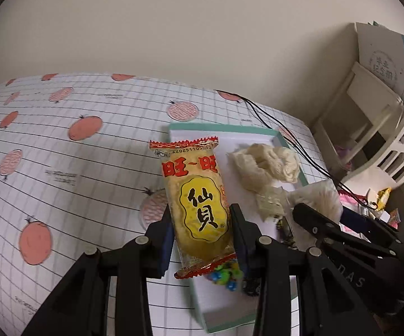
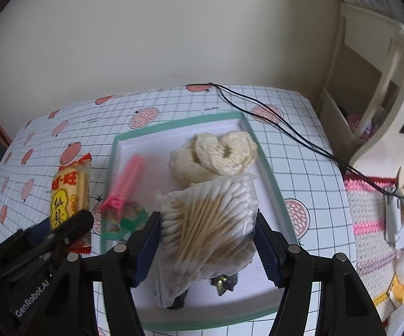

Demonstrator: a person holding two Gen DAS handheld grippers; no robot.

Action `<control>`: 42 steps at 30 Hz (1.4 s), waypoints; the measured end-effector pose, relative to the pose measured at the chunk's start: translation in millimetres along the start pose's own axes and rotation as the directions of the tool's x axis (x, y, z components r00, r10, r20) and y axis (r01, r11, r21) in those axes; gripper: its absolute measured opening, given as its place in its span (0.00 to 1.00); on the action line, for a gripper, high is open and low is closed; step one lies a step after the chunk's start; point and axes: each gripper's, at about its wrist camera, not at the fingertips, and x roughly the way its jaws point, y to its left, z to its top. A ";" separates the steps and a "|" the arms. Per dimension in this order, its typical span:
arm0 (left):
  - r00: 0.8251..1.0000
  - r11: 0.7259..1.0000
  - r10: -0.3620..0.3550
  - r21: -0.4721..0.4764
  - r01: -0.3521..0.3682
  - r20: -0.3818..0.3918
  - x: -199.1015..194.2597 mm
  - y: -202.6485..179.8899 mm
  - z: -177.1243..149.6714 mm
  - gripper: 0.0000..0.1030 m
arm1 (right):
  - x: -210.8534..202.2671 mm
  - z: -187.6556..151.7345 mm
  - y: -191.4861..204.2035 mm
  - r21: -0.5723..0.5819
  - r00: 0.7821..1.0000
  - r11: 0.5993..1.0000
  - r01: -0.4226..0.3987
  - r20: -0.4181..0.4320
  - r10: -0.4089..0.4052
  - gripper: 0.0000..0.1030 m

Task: Organize objects
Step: 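Carry the swab pack and snack packet into the tray and open both tools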

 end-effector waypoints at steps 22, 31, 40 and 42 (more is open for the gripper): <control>0.995 0.997 -0.078 -0.010 0.078 -0.066 40.2 -10.8 -4.2 0.46 | 26.3 -5.6 -11.4 0.022 0.999 0.999 0.023 -0.042 -0.022 0.66; 0.994 0.995 -0.099 -0.030 0.098 -0.049 30.7 -6.4 0.1 0.56 | 15.0 -2.2 -9.4 0.017 1.000 1.000 0.005 -0.004 -0.005 0.67; 0.999 0.998 -0.054 -0.035 0.054 -0.005 14.9 5.2 4.2 0.60 | 15.4 -3.9 -4.0 -0.003 1.000 1.000 0.004 -0.001 -0.004 0.67; 0.999 0.998 -0.037 -0.047 0.037 0.000 13.4 11.0 4.8 0.63 | 15.2 -4.2 -3.2 -0.005 1.000 1.000 0.002 0.007 -0.002 0.74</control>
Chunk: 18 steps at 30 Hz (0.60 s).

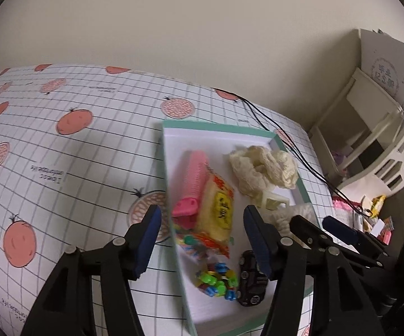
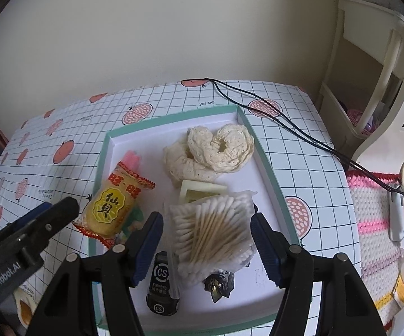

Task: Organize objects

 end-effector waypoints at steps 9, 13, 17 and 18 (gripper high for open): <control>0.985 0.985 0.167 -0.051 -0.165 0.042 -3.9 33.8 1.1 0.88 | 0.7 -1.3 -0.1 0.010 1.000 1.000 -0.010 0.011 0.010 0.97; 0.977 0.974 0.212 -0.091 -0.208 0.036 -2.0 50.9 -0.5 0.96 | 0.0 -0.8 -1.0 0.019 1.000 1.000 -0.010 0.024 0.010 1.00; 0.962 0.959 0.269 -0.105 -0.263 0.043 -2.8 60.6 -1.6 1.00 | 1.2 -0.1 -2.2 0.030 1.000 0.999 -0.016 0.026 0.015 1.00; 0.960 0.957 0.277 -0.107 -0.271 0.044 -3.4 62.5 -1.4 1.00 | 1.8 -0.2 -1.9 0.028 1.000 0.999 -0.014 0.025 0.014 1.00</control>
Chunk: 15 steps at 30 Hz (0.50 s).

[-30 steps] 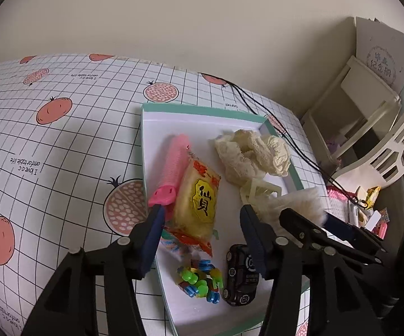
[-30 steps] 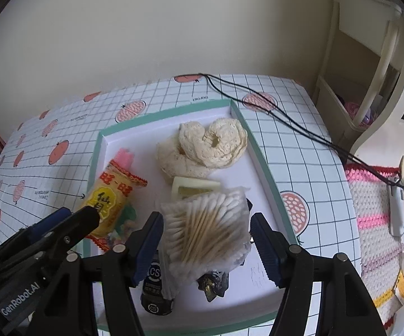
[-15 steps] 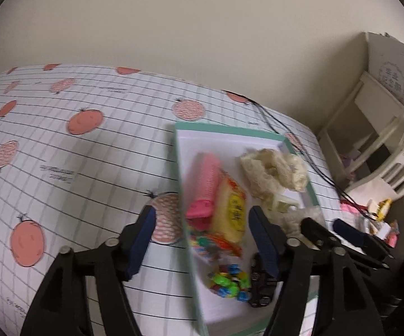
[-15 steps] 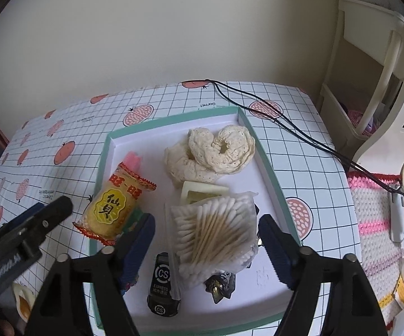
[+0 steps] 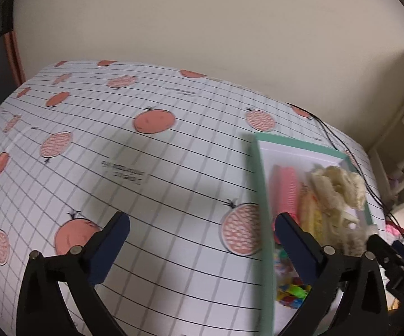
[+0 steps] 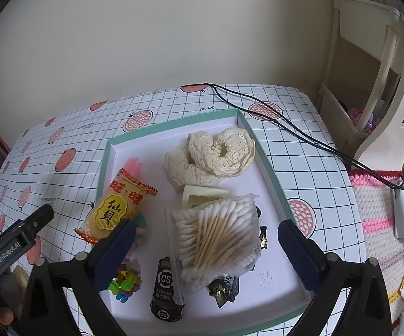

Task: Organize objects

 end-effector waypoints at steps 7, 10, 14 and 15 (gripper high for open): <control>1.000 1.000 0.000 -0.023 0.000 0.006 -0.5 8.5 2.4 1.00 | -1.7 -1.0 3.4 -0.013 1.000 1.000 0.007 0.005 -0.006 1.00; 1.000 1.000 -0.012 -0.017 0.013 0.017 -6.1 9.6 2.8 1.00 | -8.8 -5.8 7.1 -0.014 1.000 1.000 0.006 0.006 -0.006 1.00; 0.999 1.000 -0.014 0.005 0.014 0.050 -24.9 11.4 0.4 1.00 | -24.5 -16.3 14.9 -0.033 1.000 0.999 0.017 0.015 -0.017 1.00; 0.998 1.000 -0.017 0.010 0.016 0.064 -31.1 12.0 0.1 1.00 | -31.0 -19.6 17.3 -0.036 1.000 0.999 0.014 0.021 -0.013 1.00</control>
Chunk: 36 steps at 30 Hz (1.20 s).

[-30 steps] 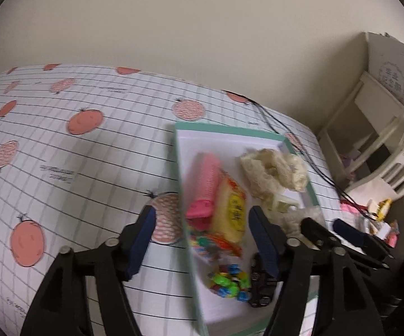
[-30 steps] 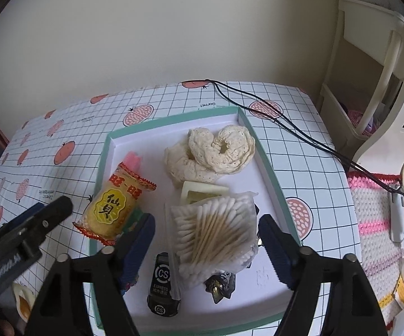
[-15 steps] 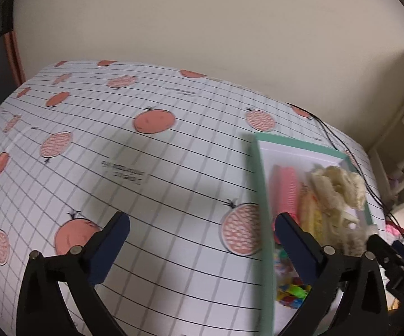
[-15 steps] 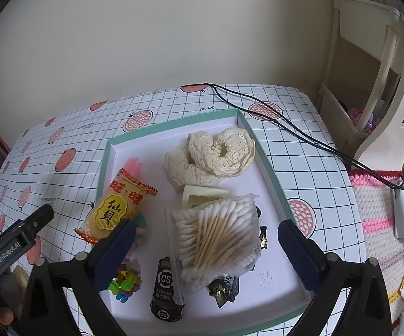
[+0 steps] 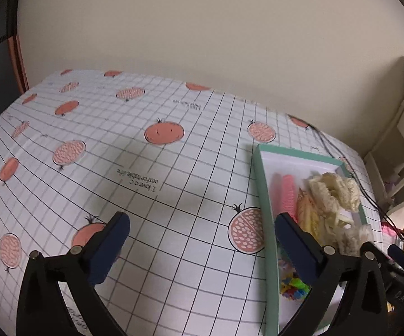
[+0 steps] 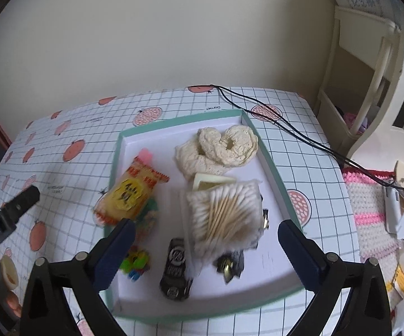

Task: Organize objects

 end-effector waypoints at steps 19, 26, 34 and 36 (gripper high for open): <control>0.997 0.997 0.002 -0.072 0.004 0.082 -104.4 49.3 -67.4 1.00 | -89.6 -84.5 33.1 0.049 0.994 0.997 -0.057 0.096 0.052 1.00; 1.000 0.998 0.017 -0.062 -0.016 0.007 -90.0 62.2 -121.0 1.00 | -67.8 -130.5 26.9 0.044 0.999 0.998 -0.033 0.035 0.032 1.00; 0.993 0.997 0.069 -0.013 -0.070 -0.098 -56.9 60.5 -165.1 1.00 | -34.5 -162.8 27.8 0.000 0.999 1.000 0.016 -0.037 -0.016 1.00; 0.990 0.997 0.077 -0.001 -0.078 -0.118 -50.3 61.1 -168.7 1.00 | -28.0 -166.7 28.9 -0.015 0.998 0.999 0.034 -0.050 -0.034 1.00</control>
